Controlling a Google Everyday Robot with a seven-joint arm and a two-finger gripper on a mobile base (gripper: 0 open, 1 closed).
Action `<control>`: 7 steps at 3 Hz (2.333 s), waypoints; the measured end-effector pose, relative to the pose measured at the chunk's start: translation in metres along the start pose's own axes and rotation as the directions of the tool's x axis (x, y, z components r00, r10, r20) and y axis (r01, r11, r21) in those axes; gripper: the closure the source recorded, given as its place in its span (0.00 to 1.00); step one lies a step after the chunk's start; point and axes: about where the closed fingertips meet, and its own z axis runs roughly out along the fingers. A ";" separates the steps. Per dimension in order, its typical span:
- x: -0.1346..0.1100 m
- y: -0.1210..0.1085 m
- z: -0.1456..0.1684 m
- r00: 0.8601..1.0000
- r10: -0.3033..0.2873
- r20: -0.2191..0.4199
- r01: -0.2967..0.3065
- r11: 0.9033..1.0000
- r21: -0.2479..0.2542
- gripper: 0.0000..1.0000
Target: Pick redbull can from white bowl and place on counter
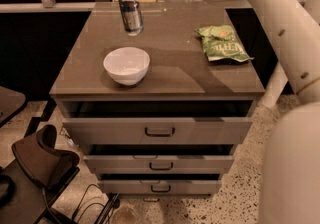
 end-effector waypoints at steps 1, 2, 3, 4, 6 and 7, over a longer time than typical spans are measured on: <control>0.006 -0.025 0.030 0.999 0.005 -0.050 -0.007 0.999 -0.039 1.00; 0.009 -0.056 0.051 0.999 -0.009 -0.048 0.008 1.000 -0.010 1.00; 0.001 -0.087 0.059 1.000 -0.027 -0.014 0.029 0.995 0.092 1.00; 0.007 -0.116 0.063 1.000 -0.011 0.015 0.007 0.976 0.216 1.00; 0.042 -0.141 0.064 0.999 0.014 0.046 -0.030 0.926 0.377 1.00; 0.062 -0.149 0.062 0.997 -0.002 0.081 -0.032 0.906 0.422 1.00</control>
Offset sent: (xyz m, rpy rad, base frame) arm 0.1377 0.0448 -0.0065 -0.0325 -0.0357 -0.0659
